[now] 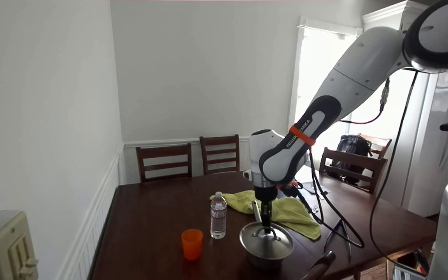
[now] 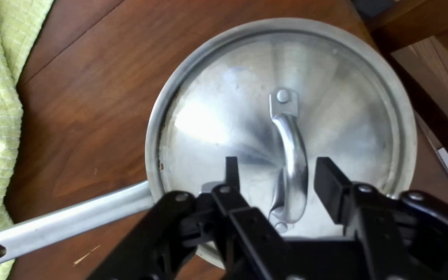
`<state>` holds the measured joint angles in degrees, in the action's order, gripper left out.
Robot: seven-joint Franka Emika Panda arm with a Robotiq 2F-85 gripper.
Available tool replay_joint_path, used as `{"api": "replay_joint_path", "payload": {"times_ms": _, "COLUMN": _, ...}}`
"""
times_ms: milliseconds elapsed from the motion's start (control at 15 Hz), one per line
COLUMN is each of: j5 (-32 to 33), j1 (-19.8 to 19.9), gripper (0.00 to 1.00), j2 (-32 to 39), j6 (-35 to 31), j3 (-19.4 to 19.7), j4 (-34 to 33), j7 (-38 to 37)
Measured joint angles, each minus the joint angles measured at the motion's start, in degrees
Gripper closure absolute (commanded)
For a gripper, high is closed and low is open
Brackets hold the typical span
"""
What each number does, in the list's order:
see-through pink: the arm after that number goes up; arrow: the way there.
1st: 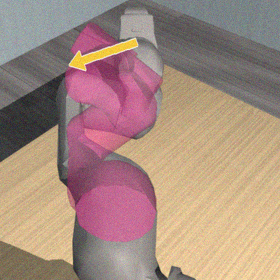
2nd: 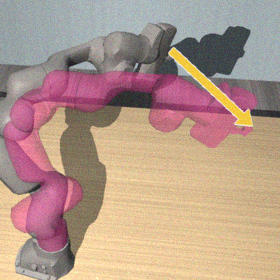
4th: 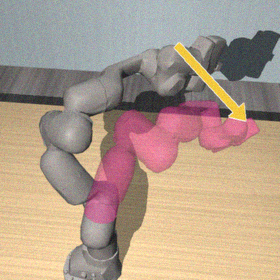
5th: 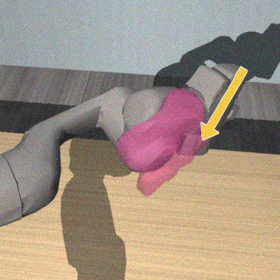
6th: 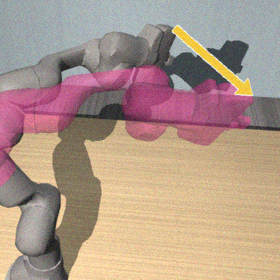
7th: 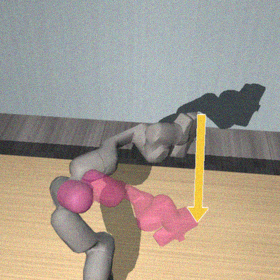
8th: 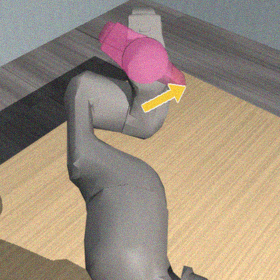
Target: Lift the silver lid and put it on the lime green towel
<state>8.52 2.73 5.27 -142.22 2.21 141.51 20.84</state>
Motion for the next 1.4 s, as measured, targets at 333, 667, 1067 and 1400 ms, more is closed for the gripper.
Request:
{"api": "replay_joint_path", "payload": {"times_ms": 333, "j5": -0.01, "j1": -0.51, "gripper": 1.0, "j2": 0.34, "j6": -0.38, "j3": -0.82, "j4": 0.01, "j7": -0.2}}
{"api": "replay_joint_path", "payload": {"times_ms": 667, "j5": -2.08, "j1": -0.23, "gripper": 0.96, "j2": -3.21, "j6": -0.08, "j3": -0.8, "j4": 1.15, "j7": -0.14}}
{"api": "replay_joint_path", "payload": {"times_ms": 1067, "j5": -6.92, "j1": 5.77, "gripper": 0.96, "j2": -16.61, "j6": 4.59, "j3": 7.24, "j4": 2.06, "j7": 0.14}}
{"api": "replay_joint_path", "payload": {"times_ms": 1400, "j5": -7.66, "j1": 8.34, "gripper": 0.96, "j2": -20.04, "j6": 7.0, "j3": 11.88, "j4": 2.01, "j7": 1.08}}
